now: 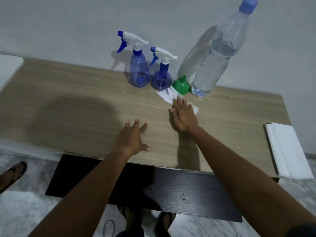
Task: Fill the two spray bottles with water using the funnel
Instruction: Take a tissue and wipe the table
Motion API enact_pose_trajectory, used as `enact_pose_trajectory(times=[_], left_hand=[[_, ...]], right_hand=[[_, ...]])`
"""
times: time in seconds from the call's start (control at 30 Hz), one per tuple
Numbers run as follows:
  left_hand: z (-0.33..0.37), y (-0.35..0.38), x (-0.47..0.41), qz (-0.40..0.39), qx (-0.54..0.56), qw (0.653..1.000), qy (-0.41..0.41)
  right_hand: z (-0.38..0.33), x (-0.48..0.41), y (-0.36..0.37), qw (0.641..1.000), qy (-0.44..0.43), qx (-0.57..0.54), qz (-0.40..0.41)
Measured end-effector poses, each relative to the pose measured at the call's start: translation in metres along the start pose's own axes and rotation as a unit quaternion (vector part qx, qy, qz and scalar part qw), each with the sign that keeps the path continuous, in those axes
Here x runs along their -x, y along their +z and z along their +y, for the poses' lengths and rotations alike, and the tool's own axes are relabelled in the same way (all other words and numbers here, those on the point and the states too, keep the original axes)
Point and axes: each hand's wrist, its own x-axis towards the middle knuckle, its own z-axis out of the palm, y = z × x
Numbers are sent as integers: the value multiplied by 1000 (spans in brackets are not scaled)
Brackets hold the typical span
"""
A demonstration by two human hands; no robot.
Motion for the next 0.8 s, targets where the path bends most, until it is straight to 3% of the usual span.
enact_pose_trajectory(times=[0.2, 0.47, 0.8], left_hand=[[1, 0, 2, 10, 28, 1000, -6], [0, 1, 1, -3, 41, 999, -5], [0, 3, 2, 5, 46, 999, -7]], right_hand=[[20, 14, -8, 993, -77, 59, -62], [8, -5, -10, 999, 18, 14, -26], [2, 9, -8, 999, -27, 3, -38]])
